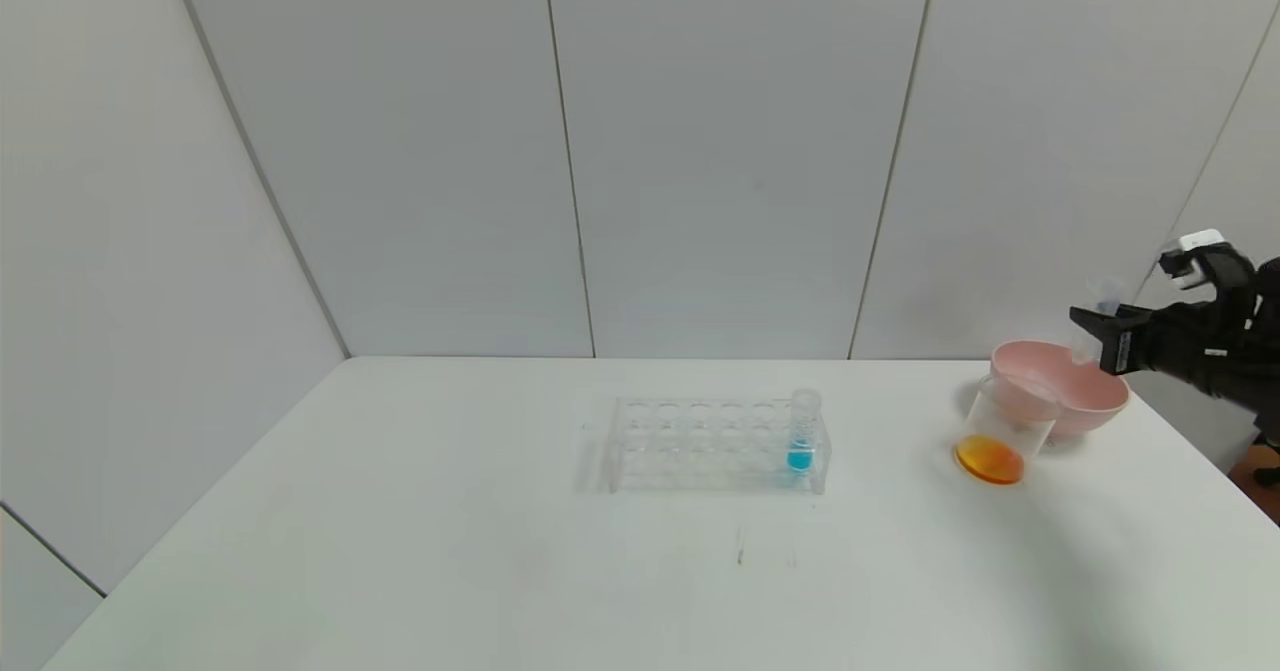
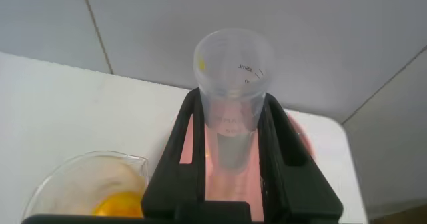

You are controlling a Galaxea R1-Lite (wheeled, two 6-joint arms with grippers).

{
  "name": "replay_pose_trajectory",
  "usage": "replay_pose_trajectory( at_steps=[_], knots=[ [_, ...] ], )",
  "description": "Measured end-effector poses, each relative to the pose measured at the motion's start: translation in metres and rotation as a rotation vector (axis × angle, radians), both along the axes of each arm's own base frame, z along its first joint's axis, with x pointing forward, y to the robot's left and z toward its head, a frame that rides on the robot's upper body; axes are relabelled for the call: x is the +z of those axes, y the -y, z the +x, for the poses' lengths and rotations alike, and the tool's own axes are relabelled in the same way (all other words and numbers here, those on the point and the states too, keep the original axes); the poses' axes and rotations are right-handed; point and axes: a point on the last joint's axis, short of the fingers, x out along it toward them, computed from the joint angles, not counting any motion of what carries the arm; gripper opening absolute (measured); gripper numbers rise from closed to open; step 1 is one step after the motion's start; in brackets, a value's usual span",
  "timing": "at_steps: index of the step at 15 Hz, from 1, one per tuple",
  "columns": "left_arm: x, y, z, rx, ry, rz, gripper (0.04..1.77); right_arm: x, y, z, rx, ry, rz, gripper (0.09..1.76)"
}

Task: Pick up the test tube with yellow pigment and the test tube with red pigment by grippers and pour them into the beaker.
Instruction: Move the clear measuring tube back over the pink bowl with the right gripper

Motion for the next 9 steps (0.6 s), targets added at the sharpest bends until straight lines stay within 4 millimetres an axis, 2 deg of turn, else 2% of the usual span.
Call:
replay_pose_trajectory(
  at_steps=[2,5,9],
  knots=[
    [0.000,0.000,0.000,0.000,0.000,0.000,1.76,-0.009,0.002,0.001,-0.022,-0.030,0.108,0.52],
    [0.000,0.000,0.000,0.000,0.000,0.000,1.76,-0.016,0.005,0.005,-0.028,-0.021,0.116,0.52],
    [0.000,0.000,0.000,0.000,0.000,0.000,1.76,-0.024,0.008,0.005,-0.033,-0.040,0.115,0.97]
  ],
)
